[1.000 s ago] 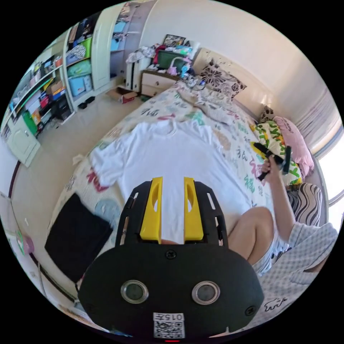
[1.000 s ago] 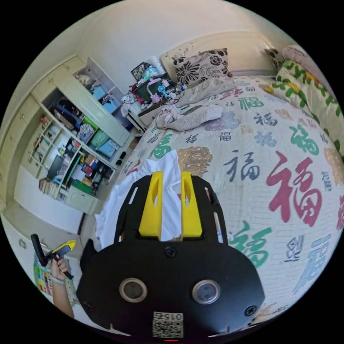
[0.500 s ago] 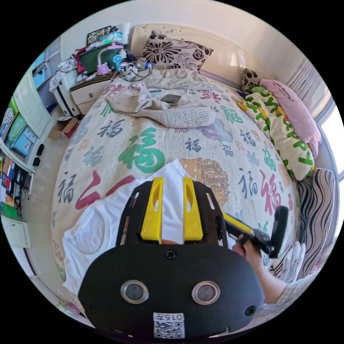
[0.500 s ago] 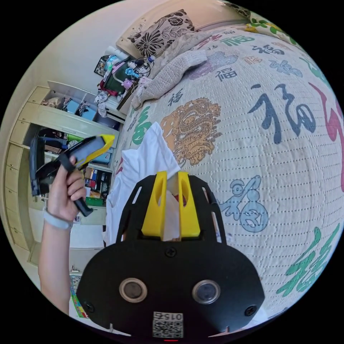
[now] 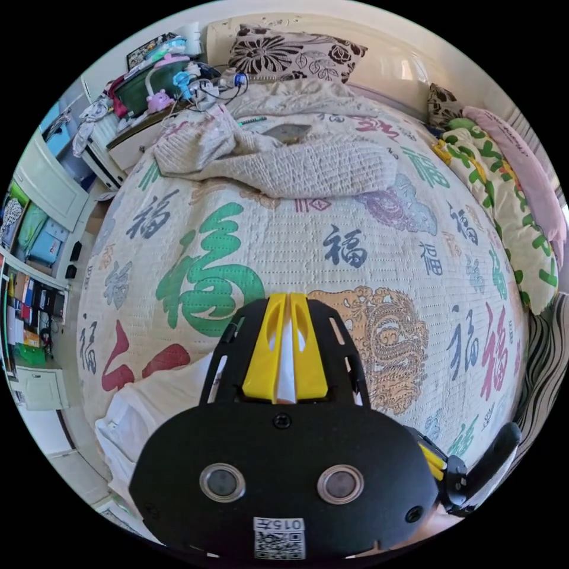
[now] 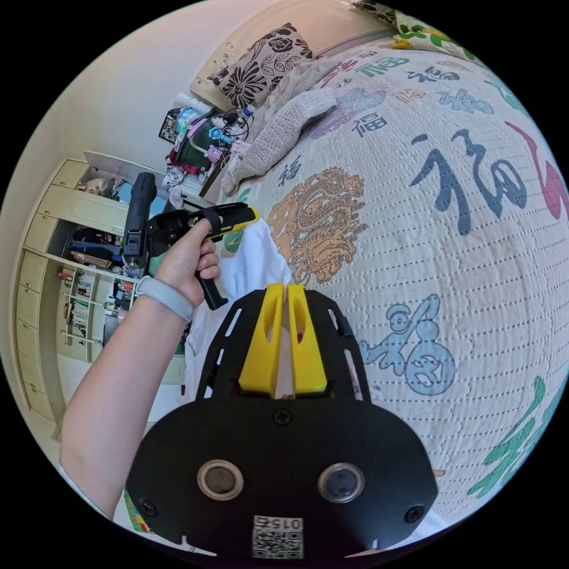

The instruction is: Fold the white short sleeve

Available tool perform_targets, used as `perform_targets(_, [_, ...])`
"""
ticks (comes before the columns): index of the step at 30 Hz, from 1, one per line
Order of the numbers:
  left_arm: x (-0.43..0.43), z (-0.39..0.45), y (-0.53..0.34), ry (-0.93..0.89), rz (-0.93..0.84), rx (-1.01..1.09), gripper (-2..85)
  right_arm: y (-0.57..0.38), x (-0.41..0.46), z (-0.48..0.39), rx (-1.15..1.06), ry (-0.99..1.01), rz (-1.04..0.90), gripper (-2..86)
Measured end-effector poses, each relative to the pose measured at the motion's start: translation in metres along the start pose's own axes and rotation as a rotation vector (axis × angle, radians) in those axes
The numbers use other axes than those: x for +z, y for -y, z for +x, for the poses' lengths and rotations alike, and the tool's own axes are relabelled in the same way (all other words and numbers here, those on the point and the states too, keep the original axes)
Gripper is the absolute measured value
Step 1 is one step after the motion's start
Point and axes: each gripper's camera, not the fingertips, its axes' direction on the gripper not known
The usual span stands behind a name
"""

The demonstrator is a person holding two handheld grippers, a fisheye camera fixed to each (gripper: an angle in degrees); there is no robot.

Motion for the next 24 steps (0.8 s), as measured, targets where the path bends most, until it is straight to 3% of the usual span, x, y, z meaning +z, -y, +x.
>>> perform_targets(5, [-0.057,-0.045,-0.024,-0.139,0.205,-0.070,0.3,-0.007,-0.002,-0.025,-0.148,0.028,0.005,-0.1])
perform_targets(10, [-0.105,-0.103,-0.094,-0.188,0.328,-0.166,0.2,-0.025,0.013,-0.067,-0.448,0.044,-0.161,-0.4])
perform_targets(15, [-0.095,-0.143,-0.183,-0.219,0.323,-0.325,0.4,-0.062,0.049,-0.090,-0.675,-0.030,-0.382,-0.3])
perform_targets(19, [-0.056,-0.159,-0.231,-0.157,0.131,-0.379,2.5,-0.095,0.091,-0.092,-0.838,-0.146,-0.590,1.4])
perform_targets(21, [-0.060,-0.164,-0.240,-0.086,0.116,-0.355,4.4,-0.101,0.099,-0.086,-0.853,-0.188,-0.597,2.8])
perform_targets(24, [-0.081,-0.174,-0.236,-0.055,0.181,-0.316,6.2,-0.095,0.100,-0.080,-0.772,-0.095,-0.473,5.3])
